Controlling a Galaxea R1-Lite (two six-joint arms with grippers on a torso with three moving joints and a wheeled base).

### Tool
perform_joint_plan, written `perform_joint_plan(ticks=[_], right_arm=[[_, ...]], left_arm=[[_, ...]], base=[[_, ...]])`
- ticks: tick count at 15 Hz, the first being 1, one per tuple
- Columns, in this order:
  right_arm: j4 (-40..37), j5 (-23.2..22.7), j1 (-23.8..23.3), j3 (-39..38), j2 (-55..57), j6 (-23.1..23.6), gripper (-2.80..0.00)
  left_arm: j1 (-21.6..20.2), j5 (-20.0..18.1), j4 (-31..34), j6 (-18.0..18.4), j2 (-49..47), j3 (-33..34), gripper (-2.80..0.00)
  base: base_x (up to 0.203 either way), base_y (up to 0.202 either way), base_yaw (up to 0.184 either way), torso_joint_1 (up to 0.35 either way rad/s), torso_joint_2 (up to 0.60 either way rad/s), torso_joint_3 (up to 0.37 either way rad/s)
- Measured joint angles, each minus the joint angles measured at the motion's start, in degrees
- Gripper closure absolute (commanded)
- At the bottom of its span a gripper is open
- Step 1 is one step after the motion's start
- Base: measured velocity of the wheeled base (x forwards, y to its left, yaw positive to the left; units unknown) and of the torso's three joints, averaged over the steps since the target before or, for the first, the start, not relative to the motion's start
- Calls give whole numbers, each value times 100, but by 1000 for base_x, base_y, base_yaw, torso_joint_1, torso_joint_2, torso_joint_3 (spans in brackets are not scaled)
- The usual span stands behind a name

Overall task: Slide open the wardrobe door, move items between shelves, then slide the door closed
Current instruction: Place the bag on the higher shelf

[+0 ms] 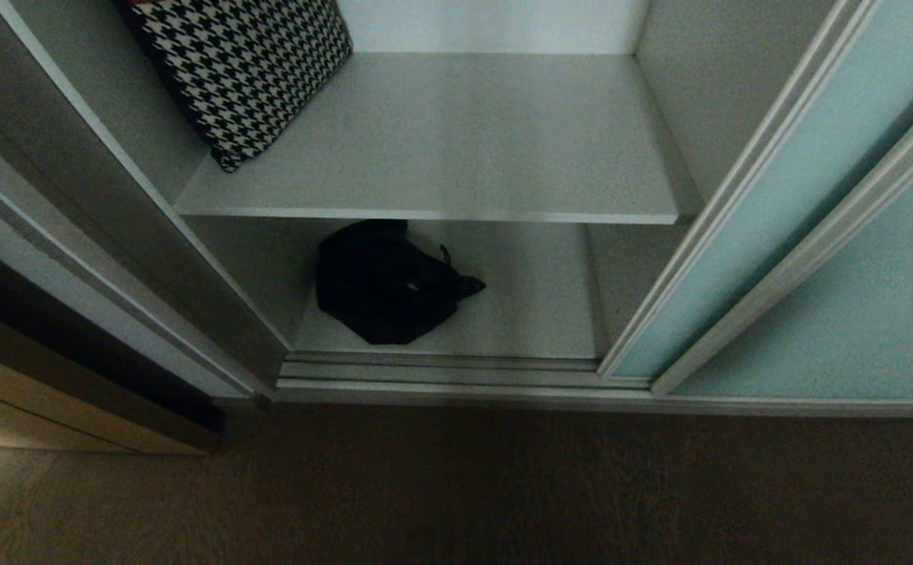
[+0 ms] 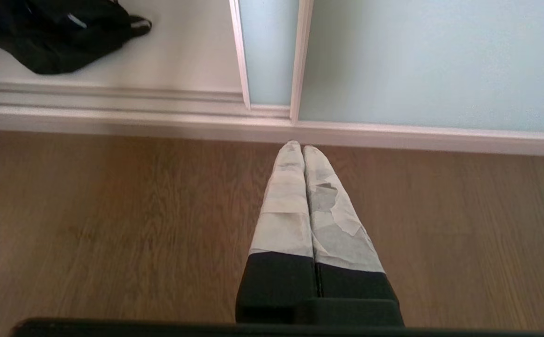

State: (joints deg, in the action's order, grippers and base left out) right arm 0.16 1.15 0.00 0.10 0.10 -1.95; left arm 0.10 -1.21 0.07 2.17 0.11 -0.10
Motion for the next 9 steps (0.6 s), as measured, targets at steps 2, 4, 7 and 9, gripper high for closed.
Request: perform_joint_plan(ticks=[2,4,7,9], right_arm=[[0,-2,0,-7,0,0,0],[-2,-2,0,-7,0,2,0],[0,0,0,-5,0,0,0],[0,-1,0,-5,0,-2,0]], left_arm=[[0,2,2,2,0,0,0],[0,2,6,2,0,-1,0],[0,-2,20,9,-1,-6,0],[0,-2,26,11,-4,-6,0]], base=[[0,0,0,-1,-1,-193],[0,0,0,3,6,-195],[0,0,0,3,4,-196],[0,0,0,5,3,-197]])
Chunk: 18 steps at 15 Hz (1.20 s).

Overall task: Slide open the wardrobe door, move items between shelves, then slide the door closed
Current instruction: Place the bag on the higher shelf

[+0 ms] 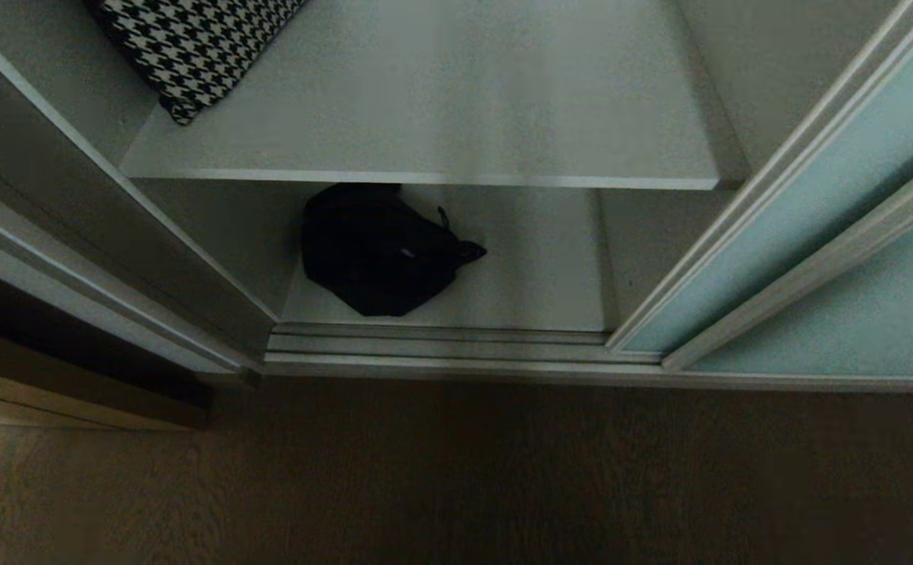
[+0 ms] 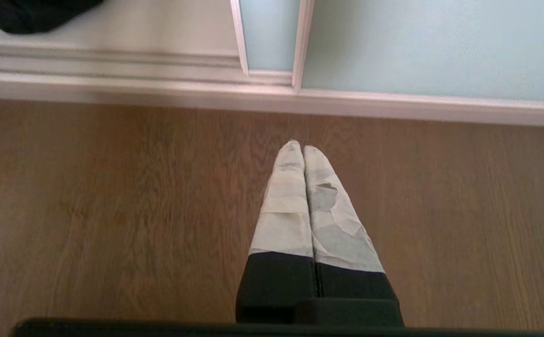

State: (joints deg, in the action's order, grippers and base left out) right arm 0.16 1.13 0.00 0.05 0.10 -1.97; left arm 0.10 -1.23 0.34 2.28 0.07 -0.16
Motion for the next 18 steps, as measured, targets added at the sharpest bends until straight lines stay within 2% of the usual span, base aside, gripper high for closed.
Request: perform_joint_plan(ticks=[18], right_arm=[[0,-1,0,0,1,2,0]], left_arm=[[0,2,-26,0,-2,0,0]], base=[[0,0,0,3,2,-180]])
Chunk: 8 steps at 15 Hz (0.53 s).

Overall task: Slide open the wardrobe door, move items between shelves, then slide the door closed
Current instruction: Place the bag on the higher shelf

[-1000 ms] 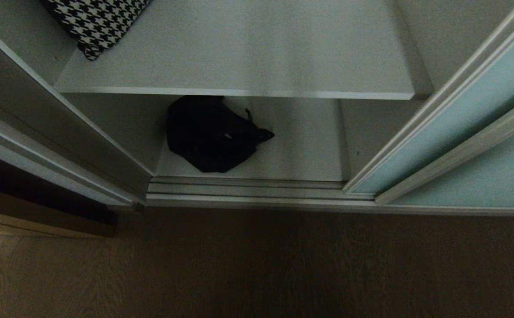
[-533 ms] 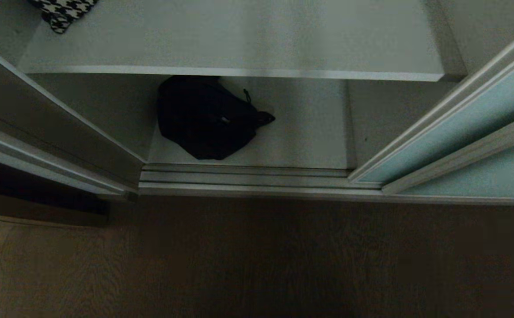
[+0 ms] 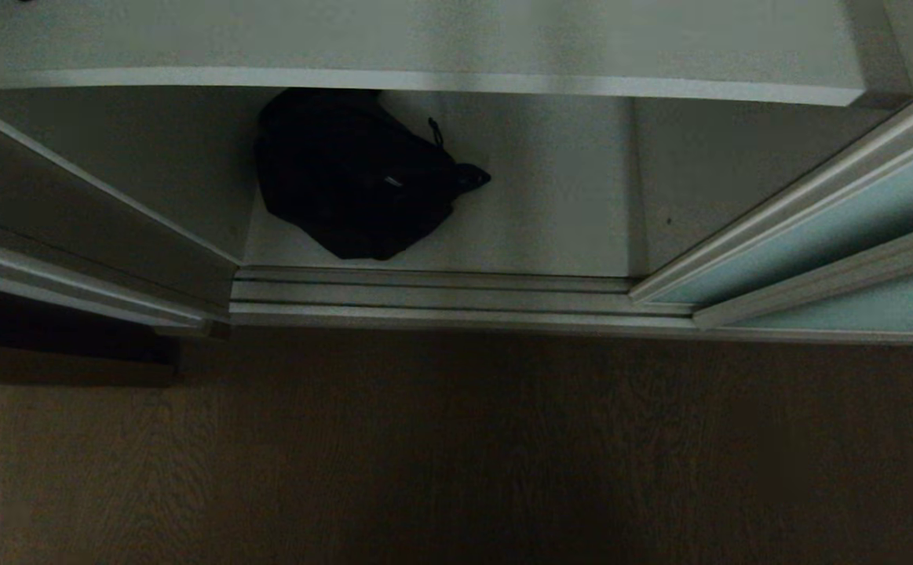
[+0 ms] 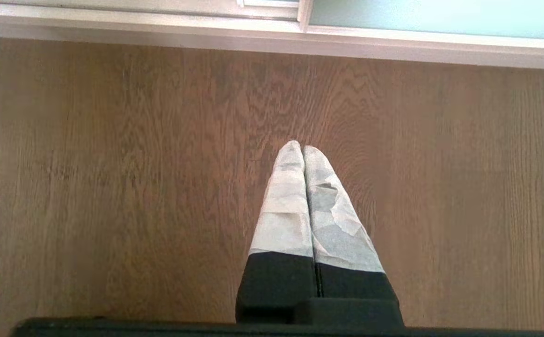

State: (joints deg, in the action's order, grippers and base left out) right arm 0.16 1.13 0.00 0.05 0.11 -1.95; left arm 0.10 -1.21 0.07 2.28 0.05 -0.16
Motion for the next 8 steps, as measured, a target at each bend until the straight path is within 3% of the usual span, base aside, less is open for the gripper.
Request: perform_joint_plan(ticks=[8], right_arm=[[2,0,0,-2,0,2,0]], left_arm=[[0,66,146,168,-15,-185,0]], base=[[0,0,0,0,0,-3]])
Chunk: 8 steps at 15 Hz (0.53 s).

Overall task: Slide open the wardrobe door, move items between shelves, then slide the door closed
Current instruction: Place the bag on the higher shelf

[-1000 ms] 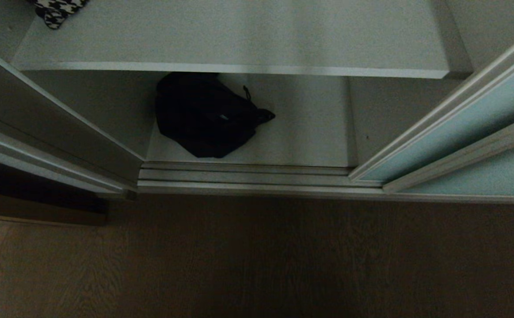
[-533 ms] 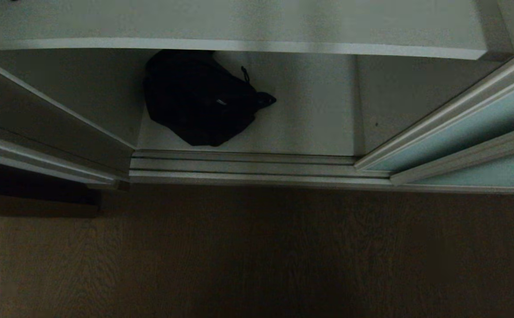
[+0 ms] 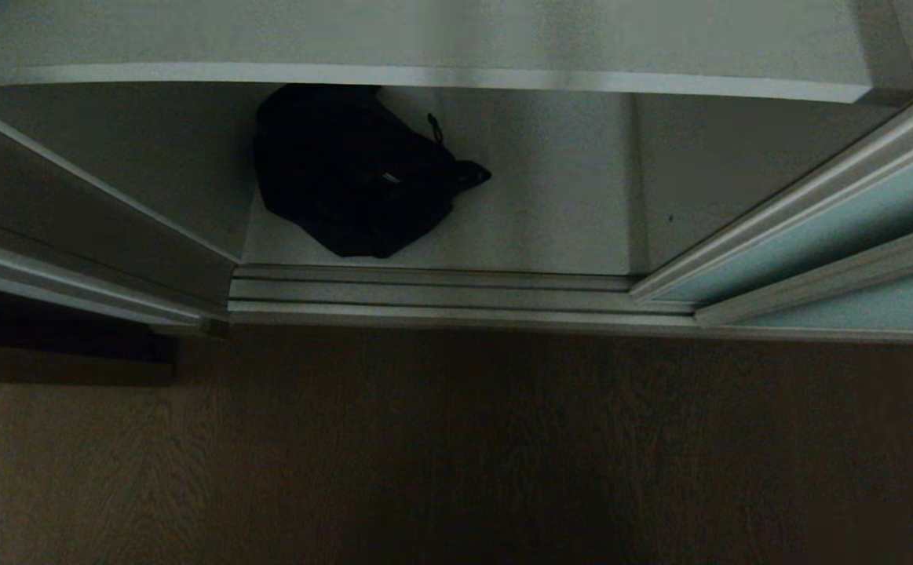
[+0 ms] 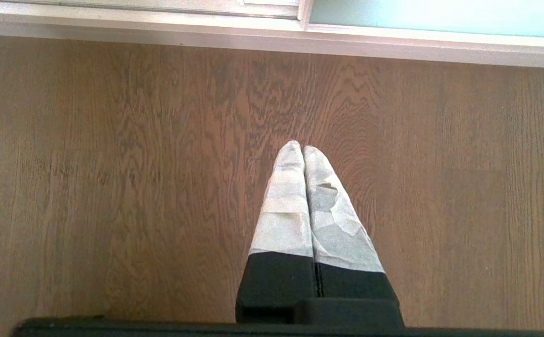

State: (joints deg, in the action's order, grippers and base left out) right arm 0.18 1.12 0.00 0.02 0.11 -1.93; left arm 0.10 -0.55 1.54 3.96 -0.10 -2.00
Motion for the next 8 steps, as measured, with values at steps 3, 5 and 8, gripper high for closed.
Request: perform_joint_plan(ticks=[3,5,8], right_arm=[[-2,2,0,7,0,-3,0],[-2,2,0,0,0,-2,0],[-4,1,0,0,0,-5,0]], left_arm=[[0,90,414,-136,-169,-794,0],[0,95,544,-395,-614,-1153,0],[0,69,556,-1062,-1803,-1514,0]], base=[[0,0,0,0,0,0],[0,0,0,0,0,0],[0,0,0,0,0,0]])
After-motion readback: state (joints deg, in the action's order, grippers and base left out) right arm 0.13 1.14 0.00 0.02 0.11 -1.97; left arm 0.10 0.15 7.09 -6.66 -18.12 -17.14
